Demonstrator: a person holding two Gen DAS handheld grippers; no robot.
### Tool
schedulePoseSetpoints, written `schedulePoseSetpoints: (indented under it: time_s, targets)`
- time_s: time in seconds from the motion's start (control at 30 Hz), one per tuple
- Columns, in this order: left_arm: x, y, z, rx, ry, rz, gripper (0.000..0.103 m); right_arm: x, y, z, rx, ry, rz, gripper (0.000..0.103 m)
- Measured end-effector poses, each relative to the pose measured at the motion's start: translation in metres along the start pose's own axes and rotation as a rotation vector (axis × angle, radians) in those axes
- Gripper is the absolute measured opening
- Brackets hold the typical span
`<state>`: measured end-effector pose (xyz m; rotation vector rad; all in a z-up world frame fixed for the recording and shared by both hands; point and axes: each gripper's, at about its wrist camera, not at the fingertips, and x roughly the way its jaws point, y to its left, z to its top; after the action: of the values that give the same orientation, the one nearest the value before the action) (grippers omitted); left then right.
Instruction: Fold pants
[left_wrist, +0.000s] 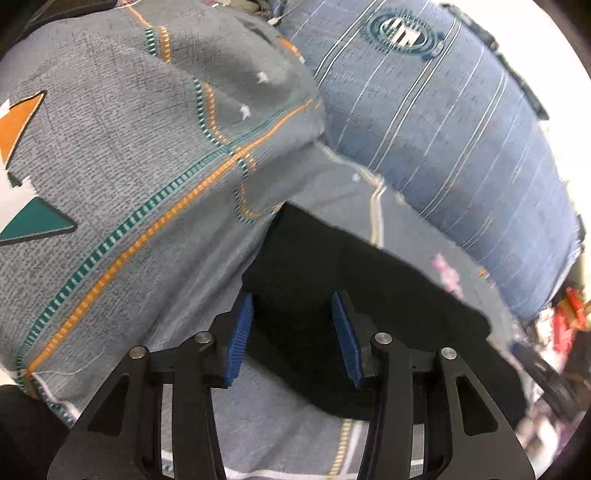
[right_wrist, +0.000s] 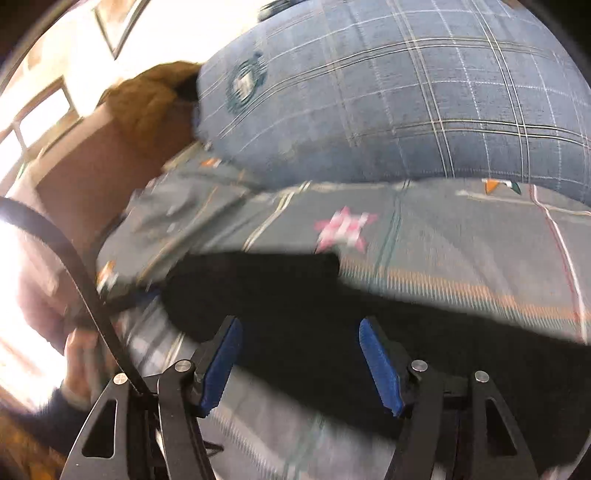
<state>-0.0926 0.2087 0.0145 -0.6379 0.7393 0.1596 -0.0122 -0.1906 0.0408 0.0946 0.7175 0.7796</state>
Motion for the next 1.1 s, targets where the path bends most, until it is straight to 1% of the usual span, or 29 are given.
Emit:
schedulePoseSetpoints:
  time_s: [0.03, 0.07, 0.1, 0.13, 0.17, 0.2, 0.23, 0.27, 0.3, 0.37, 0.4, 0.43, 0.47, 0.5, 0.57, 0.6, 0.67, 0.73, 0.77, 0.8, 0.87, 0.9, 0.93, 0.97, 1.0, 1.03, 1.07, 1.1]
  targets:
    - [-0.001, 0.0, 0.001, 0.002, -0.016, -0.014, 0.041, 0.014, -0.005, 0.009, 0.006, 0.004, 0.005, 0.064]
    - [-0.001, -0.001, 0.002, 0.012, -0.03, -0.018, 0.034, 0.026, -0.007, 0.017, 0.003, 0.017, 0.004, 0.057]
    - [0.001, -0.002, 0.003, 0.03, -0.034, -0.009, 0.029, 0.046, -0.011, 0.025, -0.002, 0.05, -0.005, 0.046]
    - [0.004, -0.003, 0.003, 0.048, -0.019, 0.01, 0.016, 0.063, -0.015, 0.03, -0.001, 0.082, -0.005, 0.042]
    - [0.006, -0.003, 0.003, 0.053, -0.008, 0.019, 0.013, 0.076, -0.017, 0.033, 0.001, 0.109, 0.007, 0.034]
    - [0.002, -0.003, 0.002, 0.057, -0.004, 0.011, 0.013, 0.091, -0.018, 0.034, -0.008, 0.137, 0.041, 0.023]
    - [-0.002, -0.004, 0.001, 0.066, -0.01, 0.007, 0.013, 0.098, -0.017, 0.033, -0.022, 0.147, 0.046, 0.021]
    - [-0.008, -0.005, -0.001, 0.084, -0.022, 0.008, 0.012, 0.1, -0.012, 0.032, -0.042, 0.152, 0.032, 0.02]
    - [-0.012, -0.006, -0.003, 0.116, -0.034, 0.027, 0.012, 0.097, -0.008, 0.033, -0.064, 0.145, 0.031, 0.02]
    - [-0.006, -0.003, -0.007, 0.141, -0.024, 0.077, 0.012, 0.076, -0.003, 0.035, -0.094, 0.074, 0.037, 0.018]
    - [0.002, 0.001, -0.007, 0.131, -0.005, 0.098, 0.012, 0.071, -0.005, 0.034, -0.084, 0.057, 0.017, 0.017]
    - [0.01, 0.006, -0.007, 0.104, 0.02, 0.115, 0.012, 0.073, -0.01, 0.034, -0.07, 0.059, -0.009, 0.017]
    - [0.015, 0.011, -0.008, 0.083, 0.04, 0.12, 0.012, 0.08, -0.016, 0.032, -0.057, 0.079, -0.04, 0.017]
    - [0.017, 0.014, -0.009, 0.075, 0.047, 0.12, 0.012, 0.09, -0.019, 0.029, -0.051, 0.094, -0.049, 0.017]
    - [0.012, 0.012, -0.01, 0.09, 0.032, 0.138, 0.012, 0.099, -0.022, 0.024, -0.048, 0.117, -0.054, 0.018]
    - [0.009, 0.011, -0.01, 0.096, 0.028, 0.148, 0.012, 0.097, -0.02, 0.024, -0.059, 0.106, -0.064, 0.018]
    - [0.003, 0.01, -0.008, 0.088, 0.027, 0.158, 0.012, 0.089, -0.014, 0.025, -0.083, 0.092, -0.078, 0.02]
    - [-0.008, 0.009, -0.006, 0.074, 0.014, 0.15, 0.012, 0.074, -0.01, 0.025, -0.096, 0.085, -0.088, 0.023]
    - [-0.014, 0.008, -0.006, 0.07, -0.002, 0.147, 0.012, 0.067, -0.008, 0.024, -0.107, 0.075, -0.09, 0.027]
    - [-0.022, 0.004, -0.007, 0.071, -0.025, 0.138, 0.012, 0.054, -0.006, 0.02, -0.123, 0.058, -0.103, 0.034]
    - [-0.031, -0.005, -0.008, 0.091, -0.046, 0.124, 0.012, 0.03, -0.005, 0.01, -0.134, 0.026, -0.128, 0.043]
    - [-0.033, -0.01, -0.007, 0.106, -0.049, 0.119, 0.014, 0.014, -0.007, 0.002, -0.131, 0.011, -0.133, 0.043]
    - [-0.035, -0.019, -0.008, 0.13, -0.049, 0.104, 0.019, 0.002, -0.009, -0.004, -0.125, 0.002, -0.142, 0.043]
    - [-0.034, -0.03, -0.009, 0.155, -0.045, 0.083, 0.026, -0.011, -0.012, -0.012, -0.116, -0.009, -0.154, 0.043]
    - [-0.035, -0.037, -0.011, 0.174, -0.041, 0.061, 0.031, -0.024, -0.017, -0.02, -0.101, -0.019, -0.162, 0.044]
    - [-0.034, -0.047, -0.014, 0.196, -0.035, 0.031, 0.039, -0.038, -0.021, -0.027, -0.082, -0.029, -0.17, 0.044]
    - [-0.032, -0.058, -0.018, 0.221, -0.026, -0.002, 0.042, -0.052, -0.026, -0.035, -0.06, -0.038, -0.18, 0.044]
    - [-0.03, -0.068, -0.022, 0.245, -0.013, -0.028, 0.042, -0.066, -0.033, -0.044, -0.031, -0.048, -0.201, 0.045]
